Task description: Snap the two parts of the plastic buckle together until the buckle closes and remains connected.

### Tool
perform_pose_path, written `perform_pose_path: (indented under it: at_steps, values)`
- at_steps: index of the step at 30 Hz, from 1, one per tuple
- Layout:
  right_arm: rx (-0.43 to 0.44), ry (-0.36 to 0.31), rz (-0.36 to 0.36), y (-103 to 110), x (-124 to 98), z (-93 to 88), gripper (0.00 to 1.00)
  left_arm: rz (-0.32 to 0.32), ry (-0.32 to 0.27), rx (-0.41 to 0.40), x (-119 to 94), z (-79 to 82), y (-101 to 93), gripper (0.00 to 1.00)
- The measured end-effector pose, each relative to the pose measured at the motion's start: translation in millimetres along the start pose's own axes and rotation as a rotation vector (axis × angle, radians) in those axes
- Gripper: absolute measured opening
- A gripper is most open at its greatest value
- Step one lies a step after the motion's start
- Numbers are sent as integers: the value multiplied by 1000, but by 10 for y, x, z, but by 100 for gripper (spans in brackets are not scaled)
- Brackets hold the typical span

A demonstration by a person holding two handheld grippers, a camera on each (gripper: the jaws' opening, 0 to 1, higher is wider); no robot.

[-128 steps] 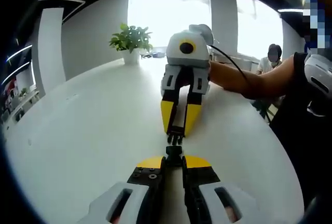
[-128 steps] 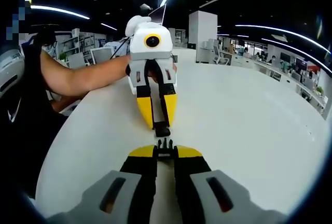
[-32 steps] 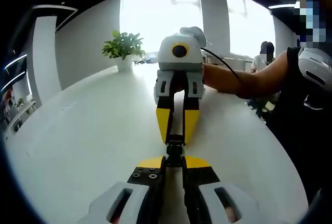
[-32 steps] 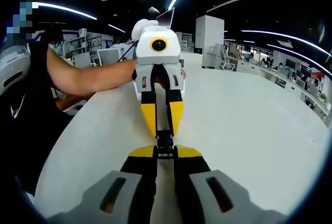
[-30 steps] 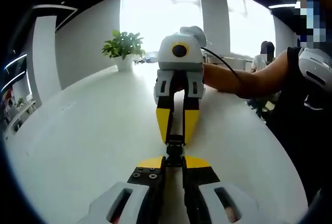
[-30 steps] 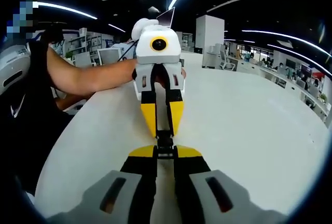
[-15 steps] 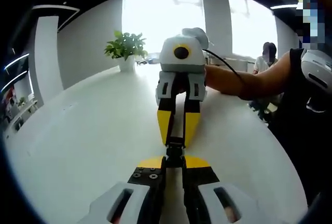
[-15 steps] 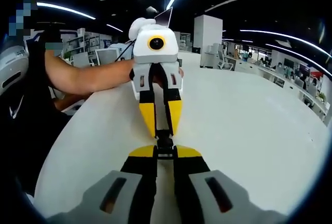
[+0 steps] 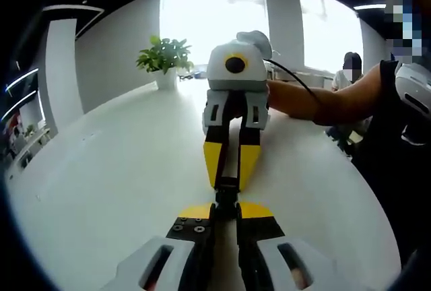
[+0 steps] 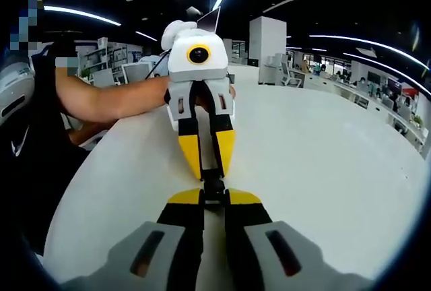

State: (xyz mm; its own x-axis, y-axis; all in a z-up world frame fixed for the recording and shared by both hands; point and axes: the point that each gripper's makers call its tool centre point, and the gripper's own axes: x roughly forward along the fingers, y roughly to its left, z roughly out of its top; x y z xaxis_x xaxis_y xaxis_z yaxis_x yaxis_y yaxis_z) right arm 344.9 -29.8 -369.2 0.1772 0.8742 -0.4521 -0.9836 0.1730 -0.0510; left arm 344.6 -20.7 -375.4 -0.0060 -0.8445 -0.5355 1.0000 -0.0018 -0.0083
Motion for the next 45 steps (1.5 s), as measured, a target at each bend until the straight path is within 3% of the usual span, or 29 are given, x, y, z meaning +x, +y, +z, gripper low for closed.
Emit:
perform_pose_path:
  at_steps: [30,45]
  values:
    - [-27,-6,39,65,15,2,7,-32,0,50,26,10,-56,8]
    - [-5,-23,90,128,28,11,6,-115,2,40,22,1,-154,7]
